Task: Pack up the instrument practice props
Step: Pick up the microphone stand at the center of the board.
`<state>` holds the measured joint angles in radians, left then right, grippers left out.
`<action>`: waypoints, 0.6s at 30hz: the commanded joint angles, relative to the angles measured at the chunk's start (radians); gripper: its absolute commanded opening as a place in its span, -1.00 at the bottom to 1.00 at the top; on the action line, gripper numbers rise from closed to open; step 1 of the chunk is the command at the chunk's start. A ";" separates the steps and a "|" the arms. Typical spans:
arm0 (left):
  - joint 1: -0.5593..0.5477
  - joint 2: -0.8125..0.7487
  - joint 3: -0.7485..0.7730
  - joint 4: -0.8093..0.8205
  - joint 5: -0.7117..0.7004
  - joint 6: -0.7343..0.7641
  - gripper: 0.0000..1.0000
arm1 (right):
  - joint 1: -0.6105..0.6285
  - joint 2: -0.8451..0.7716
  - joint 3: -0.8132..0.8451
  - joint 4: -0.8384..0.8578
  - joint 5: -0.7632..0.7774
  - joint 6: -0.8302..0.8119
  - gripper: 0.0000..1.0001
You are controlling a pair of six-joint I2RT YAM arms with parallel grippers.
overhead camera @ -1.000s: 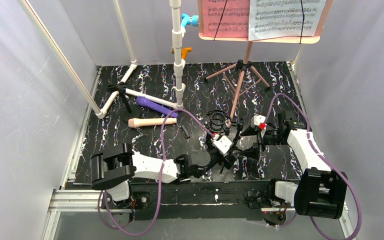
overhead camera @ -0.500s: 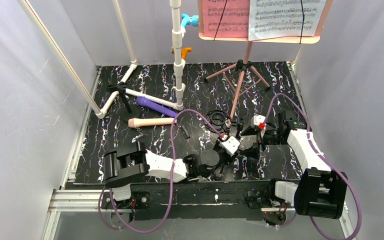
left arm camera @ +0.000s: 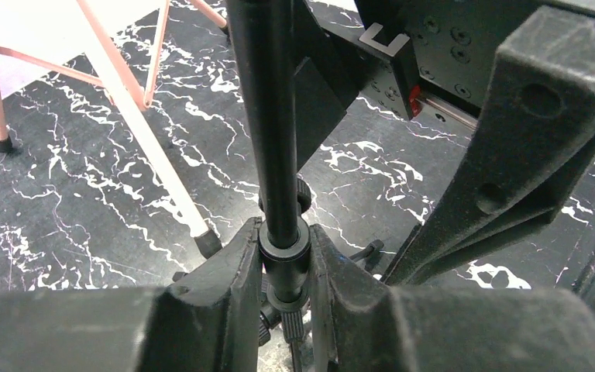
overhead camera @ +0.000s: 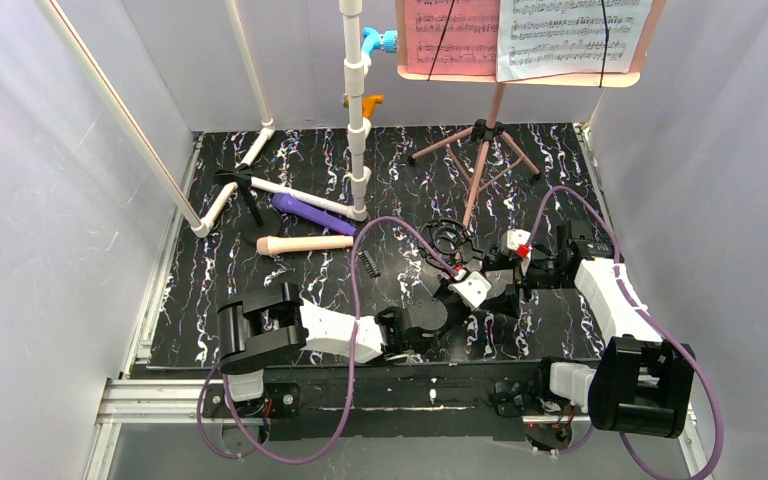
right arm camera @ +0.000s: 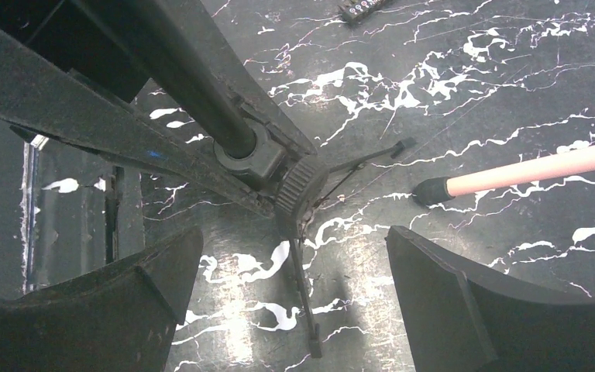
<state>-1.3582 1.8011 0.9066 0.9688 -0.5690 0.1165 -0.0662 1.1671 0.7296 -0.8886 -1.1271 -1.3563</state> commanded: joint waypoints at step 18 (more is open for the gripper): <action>0.214 -0.345 -0.192 -0.110 0.736 -0.029 -1.00 | 0.064 -0.025 -0.016 0.324 -0.273 0.691 0.95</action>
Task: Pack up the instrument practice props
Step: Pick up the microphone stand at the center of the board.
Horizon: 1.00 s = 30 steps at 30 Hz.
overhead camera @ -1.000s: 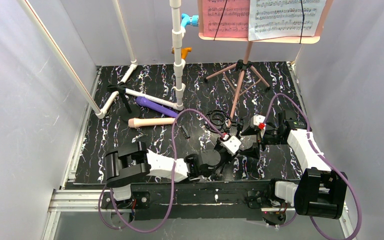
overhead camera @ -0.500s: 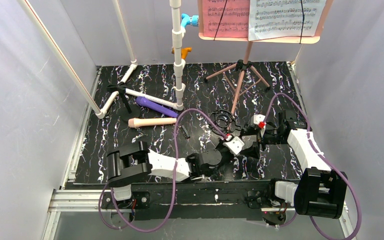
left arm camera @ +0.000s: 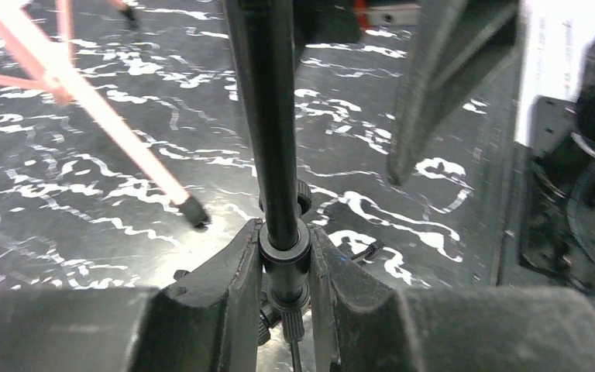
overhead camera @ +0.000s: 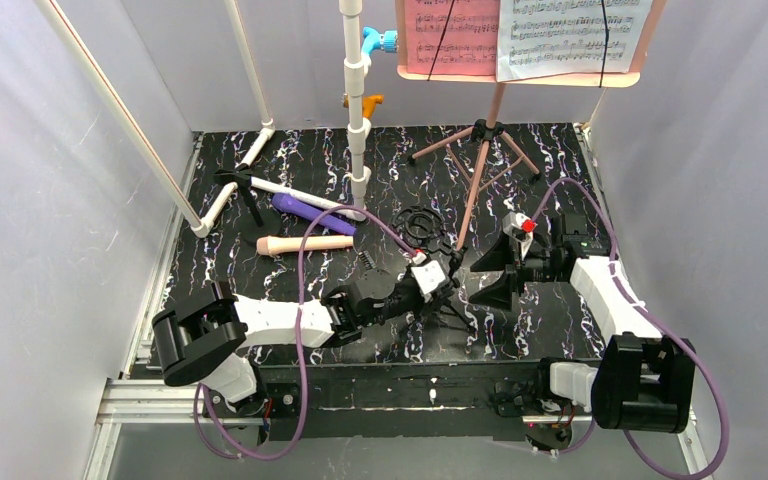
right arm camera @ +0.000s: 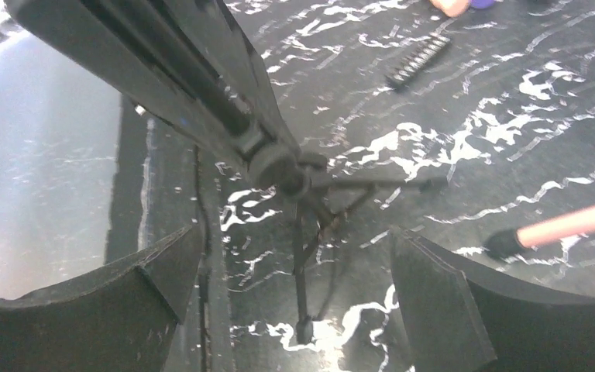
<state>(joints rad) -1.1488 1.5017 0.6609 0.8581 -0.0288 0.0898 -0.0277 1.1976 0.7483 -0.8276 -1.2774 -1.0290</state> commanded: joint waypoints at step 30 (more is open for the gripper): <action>0.050 -0.080 0.036 0.001 0.198 -0.033 -1.00 | 0.155 0.031 -0.165 0.946 -0.206 1.143 0.35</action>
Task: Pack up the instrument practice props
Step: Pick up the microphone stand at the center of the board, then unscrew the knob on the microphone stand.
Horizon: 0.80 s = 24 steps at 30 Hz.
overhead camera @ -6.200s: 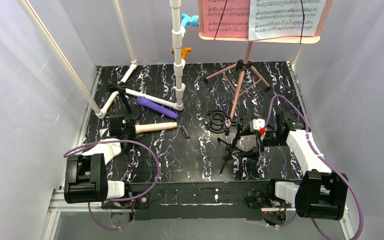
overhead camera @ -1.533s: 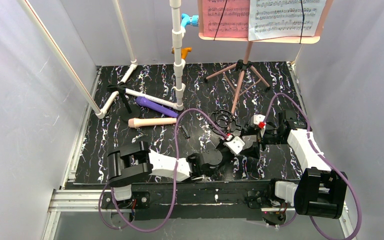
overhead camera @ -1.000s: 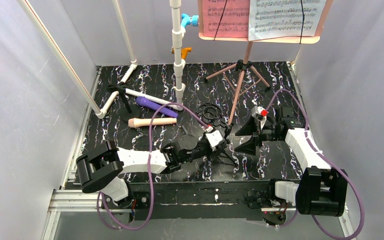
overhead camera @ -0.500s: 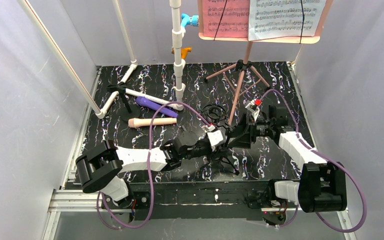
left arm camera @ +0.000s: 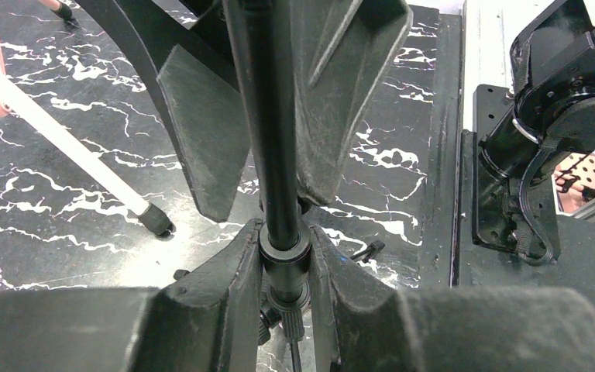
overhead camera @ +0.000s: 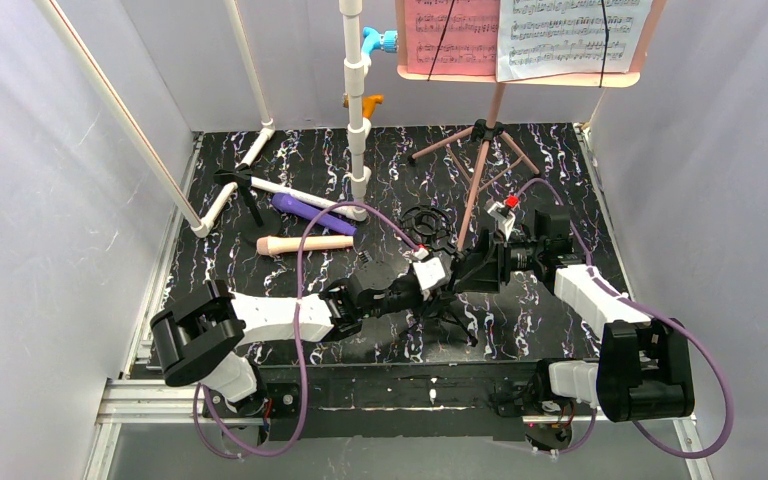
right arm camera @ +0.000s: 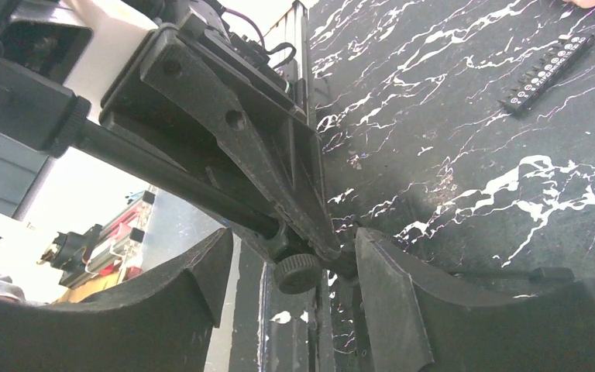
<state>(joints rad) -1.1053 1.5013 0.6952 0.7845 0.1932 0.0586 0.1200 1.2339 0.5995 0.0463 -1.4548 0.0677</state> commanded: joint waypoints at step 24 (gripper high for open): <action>0.036 -0.114 -0.047 0.157 -0.001 -0.088 -1.00 | 0.040 -0.021 -0.031 0.129 -0.033 0.109 -0.10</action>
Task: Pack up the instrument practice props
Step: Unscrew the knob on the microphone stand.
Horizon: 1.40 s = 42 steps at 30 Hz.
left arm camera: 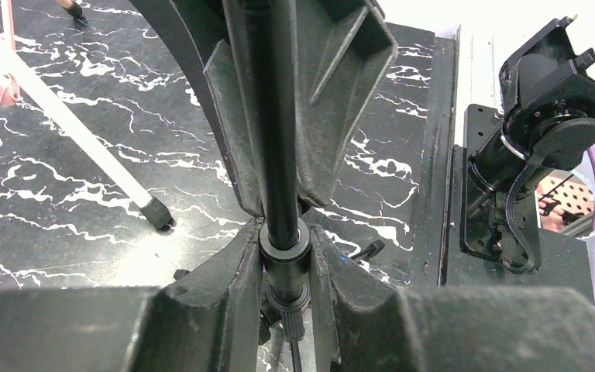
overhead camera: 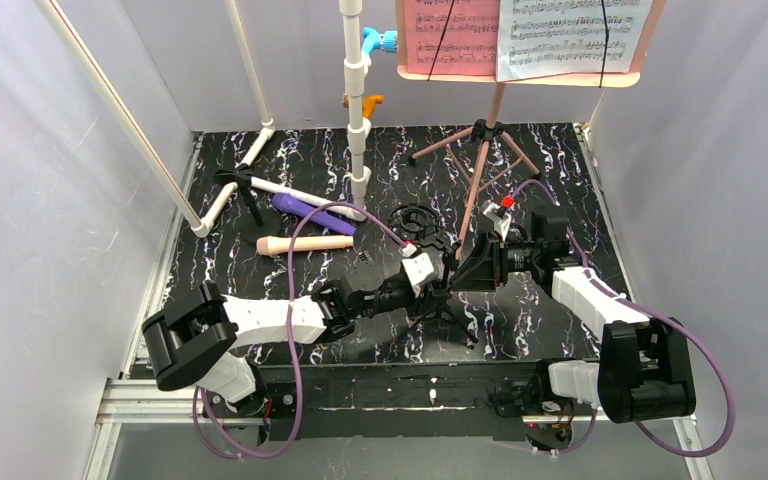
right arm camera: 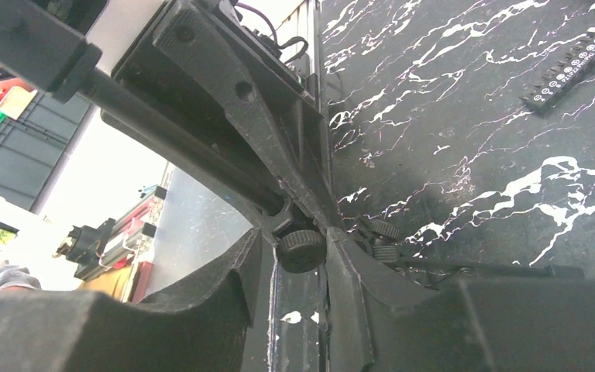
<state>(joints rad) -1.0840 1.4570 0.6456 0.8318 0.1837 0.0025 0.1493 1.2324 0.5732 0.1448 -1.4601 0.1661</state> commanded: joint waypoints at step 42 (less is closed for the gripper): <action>0.110 -0.016 0.024 0.169 0.093 -0.792 -1.00 | -0.042 -0.159 0.008 -0.304 -0.008 -0.648 -0.96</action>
<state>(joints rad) -1.0115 1.4677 0.6163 0.9241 0.2798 -0.6807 0.1421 1.0843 0.5343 0.1268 -1.4631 -0.1493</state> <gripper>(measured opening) 0.212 0.336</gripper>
